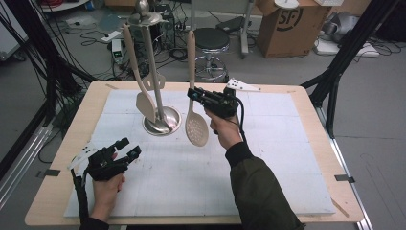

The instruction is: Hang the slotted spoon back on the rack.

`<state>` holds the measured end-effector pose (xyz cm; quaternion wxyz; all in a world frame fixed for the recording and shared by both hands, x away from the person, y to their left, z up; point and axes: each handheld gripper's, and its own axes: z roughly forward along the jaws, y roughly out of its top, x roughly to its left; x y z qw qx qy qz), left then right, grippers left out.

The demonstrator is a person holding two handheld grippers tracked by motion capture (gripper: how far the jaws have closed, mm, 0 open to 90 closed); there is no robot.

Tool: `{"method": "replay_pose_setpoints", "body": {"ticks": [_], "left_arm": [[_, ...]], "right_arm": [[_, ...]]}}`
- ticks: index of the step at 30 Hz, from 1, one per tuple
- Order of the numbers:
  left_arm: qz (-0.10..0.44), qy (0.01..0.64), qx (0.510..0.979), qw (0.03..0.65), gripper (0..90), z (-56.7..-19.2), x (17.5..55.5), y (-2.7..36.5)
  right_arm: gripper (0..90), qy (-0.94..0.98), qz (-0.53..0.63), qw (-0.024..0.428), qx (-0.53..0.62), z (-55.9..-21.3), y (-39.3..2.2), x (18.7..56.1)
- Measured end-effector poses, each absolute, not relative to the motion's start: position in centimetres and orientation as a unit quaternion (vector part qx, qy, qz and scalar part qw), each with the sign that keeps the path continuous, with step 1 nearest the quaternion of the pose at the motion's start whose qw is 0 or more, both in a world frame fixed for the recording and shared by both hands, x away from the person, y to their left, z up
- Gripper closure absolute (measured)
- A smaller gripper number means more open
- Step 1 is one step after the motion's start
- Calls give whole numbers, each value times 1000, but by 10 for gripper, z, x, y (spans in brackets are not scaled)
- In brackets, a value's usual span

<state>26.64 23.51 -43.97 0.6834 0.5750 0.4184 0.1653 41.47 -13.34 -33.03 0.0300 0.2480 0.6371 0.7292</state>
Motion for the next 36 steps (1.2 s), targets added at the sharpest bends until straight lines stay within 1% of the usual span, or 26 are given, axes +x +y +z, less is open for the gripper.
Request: {"method": "replay_pose_setpoints", "body": {"ticks": [7,13,21,29,31,33,36], "left_arm": [[165,419,575,683,254,-440,266,235],[163,420,573,685,254,-440,266,236],[162,419,572,687,254,-440,266,236],[163,417,574,686,254,-440,266,236],[163,419,571,688,254,-440,266,235],[164,416,573,687,254,-440,266,236],[163,416,572,688,254,-440,266,236]], "right_arm": [[783,650,723,25,232,-312,-113,424],[783,653,721,23,229,-303,-103,432],[783,657,717,18,232,-299,-98,441],[781,664,711,-9,230,-306,-90,443],[778,664,711,-9,232,-307,-88,443],[750,666,707,-8,238,-308,-87,442],[577,668,701,2,251,-310,-87,443]]}}
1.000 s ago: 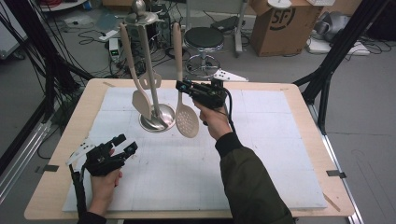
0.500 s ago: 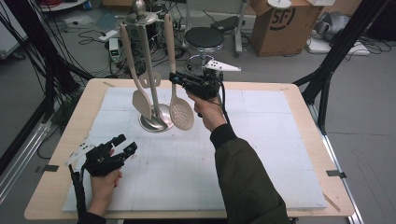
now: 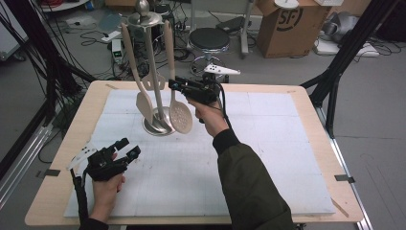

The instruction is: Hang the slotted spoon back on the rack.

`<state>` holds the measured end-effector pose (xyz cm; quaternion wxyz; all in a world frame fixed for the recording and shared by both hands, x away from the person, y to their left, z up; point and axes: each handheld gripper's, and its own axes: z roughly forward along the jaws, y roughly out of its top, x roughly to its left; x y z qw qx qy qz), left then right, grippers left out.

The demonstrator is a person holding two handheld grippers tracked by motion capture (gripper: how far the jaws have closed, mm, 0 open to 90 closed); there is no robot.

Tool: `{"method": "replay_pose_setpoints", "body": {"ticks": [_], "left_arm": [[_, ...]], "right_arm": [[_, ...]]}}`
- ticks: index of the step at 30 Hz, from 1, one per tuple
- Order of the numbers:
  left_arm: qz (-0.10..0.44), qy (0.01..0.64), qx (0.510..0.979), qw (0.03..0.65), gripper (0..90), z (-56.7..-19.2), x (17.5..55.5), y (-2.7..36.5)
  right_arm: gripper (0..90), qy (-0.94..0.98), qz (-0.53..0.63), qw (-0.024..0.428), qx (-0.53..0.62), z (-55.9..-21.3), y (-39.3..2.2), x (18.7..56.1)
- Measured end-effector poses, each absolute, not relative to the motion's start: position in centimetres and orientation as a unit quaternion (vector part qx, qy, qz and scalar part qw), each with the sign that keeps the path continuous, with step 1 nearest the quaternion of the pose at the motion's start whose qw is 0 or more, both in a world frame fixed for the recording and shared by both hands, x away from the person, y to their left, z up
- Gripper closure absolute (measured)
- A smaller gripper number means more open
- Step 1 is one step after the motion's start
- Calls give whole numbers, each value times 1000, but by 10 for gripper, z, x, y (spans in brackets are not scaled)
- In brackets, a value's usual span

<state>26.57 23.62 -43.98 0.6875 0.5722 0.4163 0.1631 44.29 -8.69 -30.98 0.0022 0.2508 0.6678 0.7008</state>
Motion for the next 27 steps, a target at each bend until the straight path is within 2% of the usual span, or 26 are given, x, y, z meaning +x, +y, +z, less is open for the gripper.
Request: {"method": "replay_pose_setpoints", "body": {"ticks": [5,18,27], "left_arm": [[163,414,574,688,254,-440,266,235],[160,398,571,700,254,-438,267,231],[163,396,571,700,254,-437,271,227]], "right_arm": [[408,677,682,8,276,-314,-91,444],[306,665,694,15,277,-321,-115,429],[289,666,690,31,281,-333,-152,410]]}}
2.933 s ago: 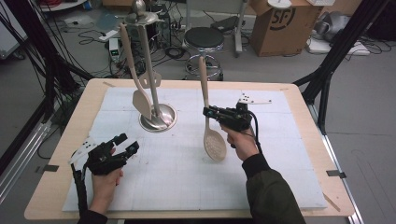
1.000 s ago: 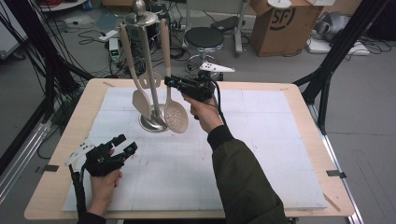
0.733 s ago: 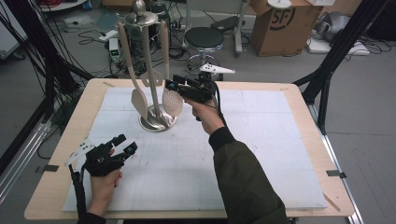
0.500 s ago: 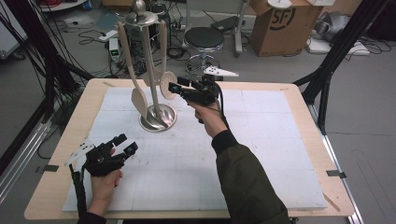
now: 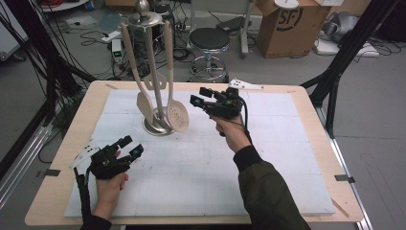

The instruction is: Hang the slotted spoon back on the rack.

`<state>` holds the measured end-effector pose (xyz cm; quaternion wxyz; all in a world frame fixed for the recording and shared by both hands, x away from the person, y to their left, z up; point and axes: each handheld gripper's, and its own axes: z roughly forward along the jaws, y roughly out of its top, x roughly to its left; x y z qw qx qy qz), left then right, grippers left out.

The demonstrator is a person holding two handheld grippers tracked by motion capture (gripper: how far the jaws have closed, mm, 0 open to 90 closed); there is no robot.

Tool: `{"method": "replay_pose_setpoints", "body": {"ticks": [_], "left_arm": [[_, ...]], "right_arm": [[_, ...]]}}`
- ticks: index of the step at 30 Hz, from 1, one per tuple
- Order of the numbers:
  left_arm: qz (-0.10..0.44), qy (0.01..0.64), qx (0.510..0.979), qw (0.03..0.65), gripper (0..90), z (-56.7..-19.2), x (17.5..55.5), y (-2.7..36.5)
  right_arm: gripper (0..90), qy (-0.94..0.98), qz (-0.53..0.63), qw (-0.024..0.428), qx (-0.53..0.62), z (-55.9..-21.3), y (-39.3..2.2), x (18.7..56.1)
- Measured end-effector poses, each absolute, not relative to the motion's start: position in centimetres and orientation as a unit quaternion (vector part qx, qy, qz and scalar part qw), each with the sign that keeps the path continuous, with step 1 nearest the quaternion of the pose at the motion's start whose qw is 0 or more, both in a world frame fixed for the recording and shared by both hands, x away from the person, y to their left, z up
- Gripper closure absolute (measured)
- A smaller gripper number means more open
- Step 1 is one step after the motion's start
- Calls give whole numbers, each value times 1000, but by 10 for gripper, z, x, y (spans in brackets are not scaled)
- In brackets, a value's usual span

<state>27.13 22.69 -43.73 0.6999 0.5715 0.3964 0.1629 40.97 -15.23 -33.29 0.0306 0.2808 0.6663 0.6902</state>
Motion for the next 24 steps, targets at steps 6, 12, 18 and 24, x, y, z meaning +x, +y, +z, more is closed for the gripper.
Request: {"method": "replay_pose_setpoints", "body": {"ticks": [6,12,18,24], "left_arm": [[163,393,573,700,254,-437,271,227],[162,392,574,700,254,-436,270,226],[162,391,578,698,251,-437,271,225],[161,391,578,698,250,-437,271,224]], "right_arm": [[279,670,680,43,296,-347,-183,395],[275,663,678,52,312,-359,-208,383],[267,661,678,56,317,-364,-219,374],[265,661,673,65,325,-372,-232,366]]}}
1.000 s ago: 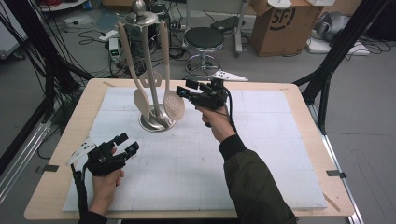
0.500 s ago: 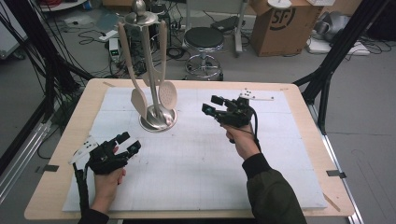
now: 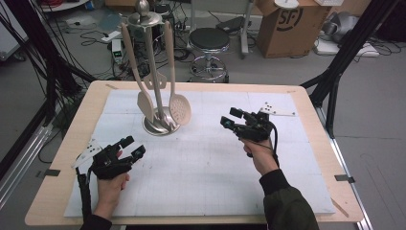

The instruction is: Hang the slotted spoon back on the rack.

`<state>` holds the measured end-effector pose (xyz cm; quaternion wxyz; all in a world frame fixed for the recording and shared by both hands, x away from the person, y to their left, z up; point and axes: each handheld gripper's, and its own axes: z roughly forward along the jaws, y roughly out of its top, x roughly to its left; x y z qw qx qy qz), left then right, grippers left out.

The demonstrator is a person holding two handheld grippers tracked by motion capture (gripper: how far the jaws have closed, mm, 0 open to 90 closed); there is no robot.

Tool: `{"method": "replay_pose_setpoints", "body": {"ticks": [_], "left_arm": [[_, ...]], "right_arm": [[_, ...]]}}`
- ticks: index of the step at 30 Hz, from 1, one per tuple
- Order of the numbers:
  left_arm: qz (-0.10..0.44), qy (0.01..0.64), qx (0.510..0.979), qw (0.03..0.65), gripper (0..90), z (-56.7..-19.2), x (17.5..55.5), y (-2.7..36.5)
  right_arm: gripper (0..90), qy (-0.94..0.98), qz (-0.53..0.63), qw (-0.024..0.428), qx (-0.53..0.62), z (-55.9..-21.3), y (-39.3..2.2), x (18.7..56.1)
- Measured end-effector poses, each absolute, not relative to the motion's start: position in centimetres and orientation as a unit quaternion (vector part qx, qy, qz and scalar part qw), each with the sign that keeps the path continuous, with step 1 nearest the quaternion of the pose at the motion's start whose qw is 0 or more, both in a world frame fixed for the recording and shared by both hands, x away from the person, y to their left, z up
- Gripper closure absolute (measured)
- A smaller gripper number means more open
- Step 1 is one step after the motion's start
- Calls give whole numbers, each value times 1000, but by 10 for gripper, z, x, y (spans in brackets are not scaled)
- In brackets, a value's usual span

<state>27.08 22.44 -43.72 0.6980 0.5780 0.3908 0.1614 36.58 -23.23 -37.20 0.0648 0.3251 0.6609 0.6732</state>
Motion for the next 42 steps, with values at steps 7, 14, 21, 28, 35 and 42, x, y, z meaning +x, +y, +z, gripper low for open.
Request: {"method": "replay_pose_setpoints", "body": {"ticks": [7,14,21,28,35,42], "left_arm": [[160,389,581,697,250,-437,271,224],[161,386,582,697,250,-437,272,222],[149,385,587,696,250,-439,275,218],[142,382,598,690,246,-440,278,214],[138,381,604,686,246,-441,280,210],[134,378,616,678,243,-442,281,205]], "right_arm": [[251,667,661,65,336,-376,-242,361],[252,672,650,70,349,-390,-251,353],[251,669,645,73,361,-400,-264,346],[251,675,635,87,367,-410,-278,336],[251,670,632,107,374,-421,-296,322],[246,673,631,108,372,-423,-302,318]]}}
